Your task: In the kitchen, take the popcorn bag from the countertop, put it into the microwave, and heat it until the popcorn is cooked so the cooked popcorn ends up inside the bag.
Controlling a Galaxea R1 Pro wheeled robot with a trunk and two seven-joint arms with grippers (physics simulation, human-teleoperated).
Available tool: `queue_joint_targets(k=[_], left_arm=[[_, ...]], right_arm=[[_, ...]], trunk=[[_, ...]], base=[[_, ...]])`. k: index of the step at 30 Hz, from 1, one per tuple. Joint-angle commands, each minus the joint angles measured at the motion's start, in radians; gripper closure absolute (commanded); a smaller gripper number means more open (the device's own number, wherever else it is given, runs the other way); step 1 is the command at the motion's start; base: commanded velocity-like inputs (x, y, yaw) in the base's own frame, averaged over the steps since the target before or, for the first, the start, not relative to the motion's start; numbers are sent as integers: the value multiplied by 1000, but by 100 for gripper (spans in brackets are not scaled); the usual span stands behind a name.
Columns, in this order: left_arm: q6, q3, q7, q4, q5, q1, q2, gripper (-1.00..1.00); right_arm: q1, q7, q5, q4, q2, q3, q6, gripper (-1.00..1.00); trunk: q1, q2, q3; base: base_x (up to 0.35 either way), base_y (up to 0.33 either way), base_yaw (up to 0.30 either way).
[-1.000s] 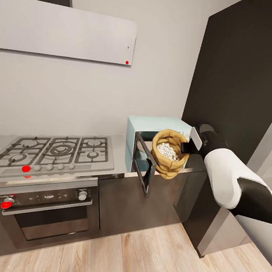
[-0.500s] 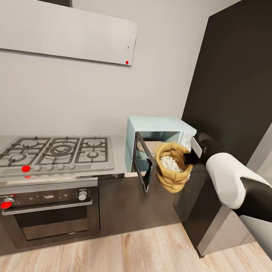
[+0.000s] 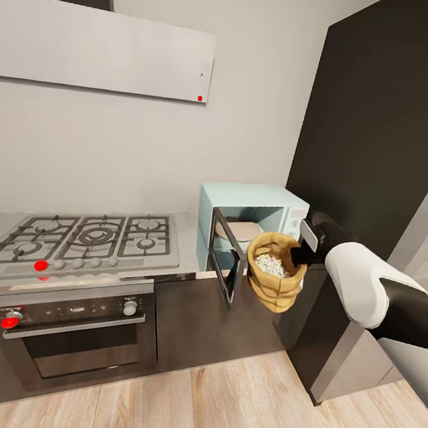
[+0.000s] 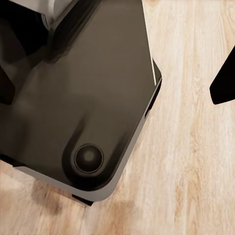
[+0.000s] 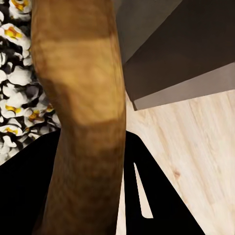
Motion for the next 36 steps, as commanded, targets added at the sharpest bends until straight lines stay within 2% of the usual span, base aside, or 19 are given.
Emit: queue_joint_targets(k=[1, 6, 9, 13, 27, 31, 36], left_arm=[[-3, 1, 1, 0, 7, -1, 0, -100], [-3, 1, 1, 0, 7, 0, -1, -100], [-3, 1, 1, 0, 7, -1, 0, -100], [-3, 1, 1, 0, 7, -1, 0, -100], [-3, 1, 1, -1, 7, 0, -1, -100], [-4, 1, 2, -1, 7, -1, -2, -100], [-4, 1, 3, -1, 7, 0, -2, -100]], right_arm=[[-1, 0, 6, -1, 0, -10, 3, 100], [-1, 16, 6, -14, -1, -12, 3, 100], [-1, 17, -44, -59, -5, -44, 3, 100], [-1, 15, -61, -73, -3, -49, 3, 100], [0, 5, -44, -75, -3, -38, 3, 100], [1, 1, -8, -74, -1, -38, 3, 100], [0, 0, -6, -74, 1, -40, 3, 100]], trunk=[[0, -1, -1], [0, -1, -1], [0, -1, -1], [0, -1, -1], [0, -1, -1], [0, -1, -1], [0, -1, -1]], base=[[0, 0, 0], [0, 0, 0], [0, 0, 0], [0, 0, 0], [0, 0, 0], [0, 0, 0], [0, 0, 0]])
